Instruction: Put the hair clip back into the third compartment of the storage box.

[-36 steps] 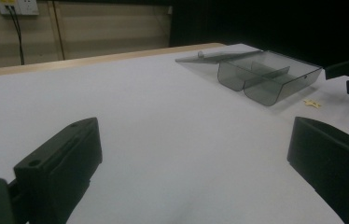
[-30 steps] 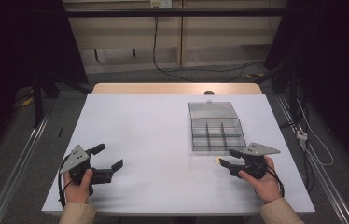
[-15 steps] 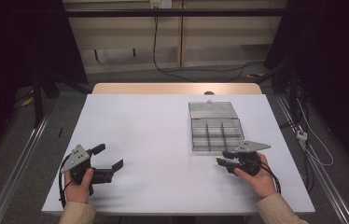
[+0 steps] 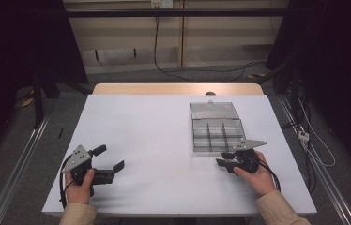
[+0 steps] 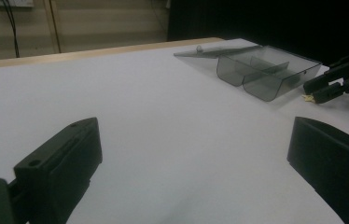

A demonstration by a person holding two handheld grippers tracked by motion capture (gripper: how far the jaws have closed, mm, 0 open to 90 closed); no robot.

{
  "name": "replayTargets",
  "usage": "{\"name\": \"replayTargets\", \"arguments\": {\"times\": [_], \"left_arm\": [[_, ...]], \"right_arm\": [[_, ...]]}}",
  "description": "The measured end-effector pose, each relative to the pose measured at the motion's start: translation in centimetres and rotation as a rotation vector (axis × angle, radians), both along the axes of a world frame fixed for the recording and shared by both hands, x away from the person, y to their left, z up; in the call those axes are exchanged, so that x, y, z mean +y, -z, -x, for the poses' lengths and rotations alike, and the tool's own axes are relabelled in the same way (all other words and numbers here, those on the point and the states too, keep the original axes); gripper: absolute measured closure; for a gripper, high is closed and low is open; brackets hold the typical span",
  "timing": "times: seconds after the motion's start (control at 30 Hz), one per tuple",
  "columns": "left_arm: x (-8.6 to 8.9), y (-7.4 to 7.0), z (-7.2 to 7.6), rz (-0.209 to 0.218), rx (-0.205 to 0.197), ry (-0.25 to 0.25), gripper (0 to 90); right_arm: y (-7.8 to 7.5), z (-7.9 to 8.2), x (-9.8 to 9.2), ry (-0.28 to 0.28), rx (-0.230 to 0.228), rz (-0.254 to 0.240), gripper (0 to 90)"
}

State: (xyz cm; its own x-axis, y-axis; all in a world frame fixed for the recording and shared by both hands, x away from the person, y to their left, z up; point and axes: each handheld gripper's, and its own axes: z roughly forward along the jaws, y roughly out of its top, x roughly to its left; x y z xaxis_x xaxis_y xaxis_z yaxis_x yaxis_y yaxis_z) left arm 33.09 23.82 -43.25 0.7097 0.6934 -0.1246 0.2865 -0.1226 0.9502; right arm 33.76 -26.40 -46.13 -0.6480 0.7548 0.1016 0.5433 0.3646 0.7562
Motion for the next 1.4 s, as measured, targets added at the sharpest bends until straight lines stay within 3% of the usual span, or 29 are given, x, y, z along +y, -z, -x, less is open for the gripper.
{"name": "replayTargets", "arguments": {"times": [0.17,0.37,0.67,0.87,1.4], "left_arm": [[0.1,-0.1,0.0,-0.002,0.001,-0.001,2.8],[0.2,0.0,0.0,-0.002,0.009,-0.007,2.8],[0.0,0.0,0.0,-0.004,0.011,-0.003,2.8],[0.0,0.0,0.0,-0.004,0.014,-0.008,2.8],[-0.1,0.0,-0.1,-0.015,0.012,-0.003,2.8]], "right_arm": [[-0.1,0.3,0.1,-0.021,-0.006,0.018,63.3],[-0.2,0.8,0.1,-0.047,0.005,0.028,72.9],[-0.2,0.8,0.5,-0.039,-0.003,0.023,68.2],[0.0,1.1,0.7,-0.042,-0.033,0.052,73.4],[-0.2,1.0,0.5,-0.031,-0.024,0.031,73.7]]}}
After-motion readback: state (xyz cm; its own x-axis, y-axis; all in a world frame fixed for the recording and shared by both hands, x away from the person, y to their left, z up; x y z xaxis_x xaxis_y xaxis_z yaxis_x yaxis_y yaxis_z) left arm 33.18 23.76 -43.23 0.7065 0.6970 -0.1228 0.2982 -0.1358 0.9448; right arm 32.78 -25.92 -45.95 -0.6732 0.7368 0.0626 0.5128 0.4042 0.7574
